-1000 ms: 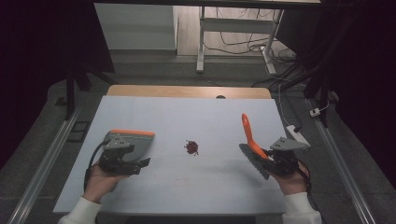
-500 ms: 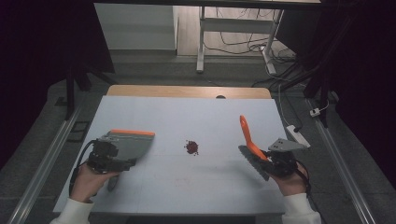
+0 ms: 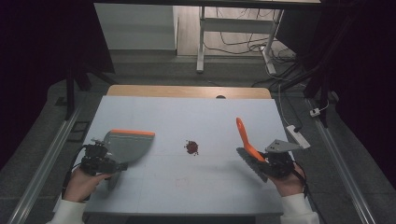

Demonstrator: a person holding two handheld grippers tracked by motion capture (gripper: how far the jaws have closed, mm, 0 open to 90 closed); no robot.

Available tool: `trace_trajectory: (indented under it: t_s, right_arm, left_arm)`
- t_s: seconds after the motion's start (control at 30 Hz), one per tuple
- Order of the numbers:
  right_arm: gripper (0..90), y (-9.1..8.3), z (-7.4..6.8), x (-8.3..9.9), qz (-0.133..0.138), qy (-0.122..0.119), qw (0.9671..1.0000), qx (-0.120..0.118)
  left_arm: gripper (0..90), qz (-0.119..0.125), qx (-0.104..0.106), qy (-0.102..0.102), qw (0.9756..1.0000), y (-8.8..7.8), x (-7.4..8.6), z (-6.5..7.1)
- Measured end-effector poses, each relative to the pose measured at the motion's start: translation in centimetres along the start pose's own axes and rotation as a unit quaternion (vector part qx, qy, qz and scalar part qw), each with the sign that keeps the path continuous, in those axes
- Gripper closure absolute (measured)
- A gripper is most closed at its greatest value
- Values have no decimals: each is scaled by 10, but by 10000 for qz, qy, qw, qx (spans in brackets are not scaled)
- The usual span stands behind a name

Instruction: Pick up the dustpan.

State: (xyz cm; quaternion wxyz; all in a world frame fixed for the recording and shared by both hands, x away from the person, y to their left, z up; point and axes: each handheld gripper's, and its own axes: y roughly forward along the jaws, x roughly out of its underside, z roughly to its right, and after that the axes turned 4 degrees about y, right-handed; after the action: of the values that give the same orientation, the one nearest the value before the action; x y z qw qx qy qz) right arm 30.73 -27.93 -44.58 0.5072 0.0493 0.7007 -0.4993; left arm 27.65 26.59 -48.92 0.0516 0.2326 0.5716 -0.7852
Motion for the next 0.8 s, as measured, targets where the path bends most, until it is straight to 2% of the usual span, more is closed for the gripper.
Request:
trace_trajectory:
  t_s: [0.2, 0.37, 0.43, 0.5, 0.6, 0.7, 0.8]
  right_arm:
    - [701, 3, -2, 0, -36, -33, 10000, -2]
    - [700, 1, -1, 0, -4, -43, 10000, 28]
    - [700, 0, 0, 0, 29, -16, 10000, 20]
    - [700, -1, 0, 0, 29, -21, 10000, 29]
    - [700, -2, 0, 0, 34, -17, 10000, 51]
    - [700, -1, 0, 1, 15, -16, 10000, 80]
    - [700, -1, -1, 1, 19, -30, 10000, 81]
  left_arm:
    - [130, -196, 91, -70, 9997, 10, 2, -5]
    - [131, -145, 72, -198, 9997, 19, 2, -5]
    - [142, -184, 127, -213, 9995, 23, 2, -6]
    - [164, -204, 218, -267, 9992, 29, 3, -8]
    - [187, -231, 157, -271, 9992, 33, 3, -8]
    - [239, -96, 105, -372, 9992, 31, 3, -9]
    - [282, -58, 139, -417, 9990, 32, 3, -10]
